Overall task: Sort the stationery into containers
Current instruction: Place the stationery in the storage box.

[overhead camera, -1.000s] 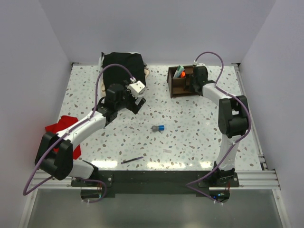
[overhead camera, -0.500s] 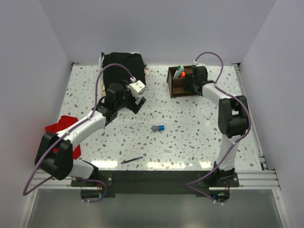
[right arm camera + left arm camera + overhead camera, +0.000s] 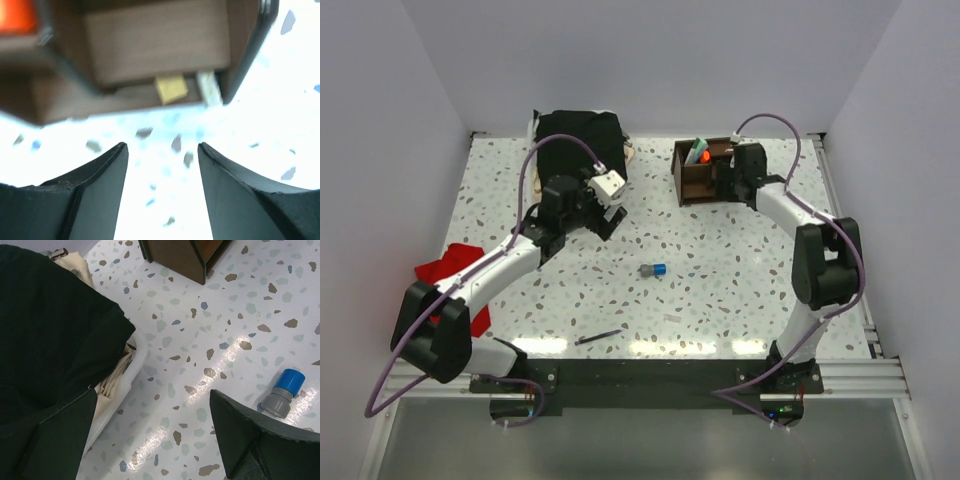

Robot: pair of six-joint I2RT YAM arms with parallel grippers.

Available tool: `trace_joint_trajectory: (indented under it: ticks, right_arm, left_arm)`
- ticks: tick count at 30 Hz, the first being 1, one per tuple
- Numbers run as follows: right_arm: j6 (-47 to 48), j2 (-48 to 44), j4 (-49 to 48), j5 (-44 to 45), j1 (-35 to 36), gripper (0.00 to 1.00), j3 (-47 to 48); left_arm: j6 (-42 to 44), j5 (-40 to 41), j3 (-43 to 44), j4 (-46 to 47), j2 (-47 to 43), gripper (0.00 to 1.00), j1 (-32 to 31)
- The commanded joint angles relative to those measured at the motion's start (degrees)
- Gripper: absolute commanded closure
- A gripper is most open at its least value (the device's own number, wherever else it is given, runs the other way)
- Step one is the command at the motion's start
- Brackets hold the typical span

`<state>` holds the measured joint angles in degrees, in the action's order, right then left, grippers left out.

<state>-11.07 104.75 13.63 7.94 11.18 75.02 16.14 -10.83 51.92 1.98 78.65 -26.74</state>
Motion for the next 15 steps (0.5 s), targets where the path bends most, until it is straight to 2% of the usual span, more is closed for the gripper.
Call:
trace_joint_trajectory:
  ticks: [1, 5, 9, 10, 11, 12, 13, 15]
  right_arm:
    - [4.98, -9.29, 5.96, -12.67, -0.11, 0.34, -4.17]
    - [10.54, -14.65, 9.66, -22.25, -0.1, 0.33, -9.7]
    - [17.64, -18.7, 10.8, -37.34, -0.02, 0.35, -13.23]
    - [25.32, -19.4, 12.63, -44.26, 0.16, 0.35, -13.24]
    - [29.92, -19.67, 17.61, -46.25, 0.51, 0.39, -12.71]
    - [34.49, -20.02, 19.58, -47.4, 1.21, 0.39, -12.62]
    - [43.59, -20.81, 21.6, -48.36, 1.39, 0.39, -12.8]
    - [51.03, -22.3, 24.08, -50.04, 2.0, 0.39, -14.55]
  left_arm:
    - [5.47, -5.07, -0.06, -1.88, -4.82, 0.0, 0.11]
    - [13.56, -14.82, 3.7, -13.2, -2.9, 0.0, -1.56]
    - [15.67, -20.89, 16.06, -28.14, 4.22, 0.0, -1.73]
    - [17.07, -22.55, 17.67, -33.65, 5.27, 0.0, -1.65]
    - [17.6, -22.92, 18.56, -35.27, 6.07, 0.0, -1.65]
    - [17.87, -23.09, 18.65, -35.9, 5.99, 0.0, -1.65]
    - [17.79, -23.18, 18.05, -35.56, 5.55, 0.0, -1.65]
    - [17.43, -22.75, 14.9, -34.07, 3.62, 0.0, -1.65]
